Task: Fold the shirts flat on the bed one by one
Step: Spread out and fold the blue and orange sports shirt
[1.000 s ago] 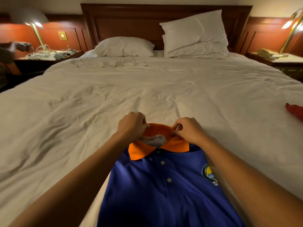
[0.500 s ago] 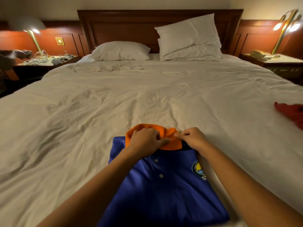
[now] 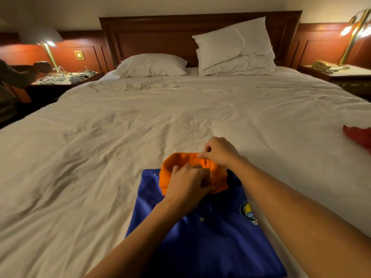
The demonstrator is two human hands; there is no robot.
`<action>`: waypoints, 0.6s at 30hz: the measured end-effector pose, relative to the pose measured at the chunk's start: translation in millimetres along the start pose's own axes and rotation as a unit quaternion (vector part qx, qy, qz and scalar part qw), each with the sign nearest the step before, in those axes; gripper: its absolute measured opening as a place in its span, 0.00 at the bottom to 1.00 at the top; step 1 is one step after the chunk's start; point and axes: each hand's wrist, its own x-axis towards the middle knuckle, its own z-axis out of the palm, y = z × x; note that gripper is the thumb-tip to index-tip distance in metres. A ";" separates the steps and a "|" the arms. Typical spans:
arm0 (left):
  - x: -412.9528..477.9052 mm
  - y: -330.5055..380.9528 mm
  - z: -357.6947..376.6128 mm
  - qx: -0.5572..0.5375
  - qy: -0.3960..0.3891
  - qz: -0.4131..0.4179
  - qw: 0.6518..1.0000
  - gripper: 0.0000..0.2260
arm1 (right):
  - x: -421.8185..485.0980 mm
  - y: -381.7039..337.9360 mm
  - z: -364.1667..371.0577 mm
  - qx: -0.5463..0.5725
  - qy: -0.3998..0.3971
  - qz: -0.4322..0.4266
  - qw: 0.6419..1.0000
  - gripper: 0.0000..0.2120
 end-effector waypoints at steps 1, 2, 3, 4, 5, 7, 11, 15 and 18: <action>-3.0 0.1 0.4 0.010 0.003 0.039 0.999 0.09 | 4.8 0.3 -2.3 0.010 0.011 0.011 1.000 0.18; -5.8 0.3 0.5 0.019 0.010 0.075 0.997 0.09 | 9.1 0.7 -4.8 0.017 0.014 0.023 1.000 0.18; -7.2 0.3 0.8 0.027 0.016 0.103 0.994 0.08 | 12.7 1.3 -6.7 0.019 0.007 0.032 0.999 0.18; -8.2 -0.6 1.3 0.031 0.020 0.118 0.992 0.08 | 15.3 2.1 -7.0 0.021 -0.006 0.037 0.999 0.19; -8.0 -2.1 0.9 0.029 0.019 0.116 0.993 0.09 | 17.1 3.2 -6.2 0.028 -0.017 0.041 0.999 0.20; -5.5 -7.0 -4.0 0.014 0.020 0.076 0.997 0.12 | 17.6 6.9 -4.6 0.054 -0.023 0.053 0.997 0.23; 10.5 -39.1 -23.2 -0.045 0.120 -0.109 0.986 0.12 | 0.1 12.5 -10.8 0.041 -0.004 0.088 0.995 0.28; 21.1 -74.4 -33.0 -0.061 0.043 -0.243 0.967 0.14 | -26.3 8.2 -10.5 -0.012 -0.018 0.098 0.995 0.30; 22.0 -79.4 -35.2 -0.075 0.016 -0.264 0.962 0.11 | -34.1 5.3 -6.7 -0.040 -0.028 0.091 0.995 0.20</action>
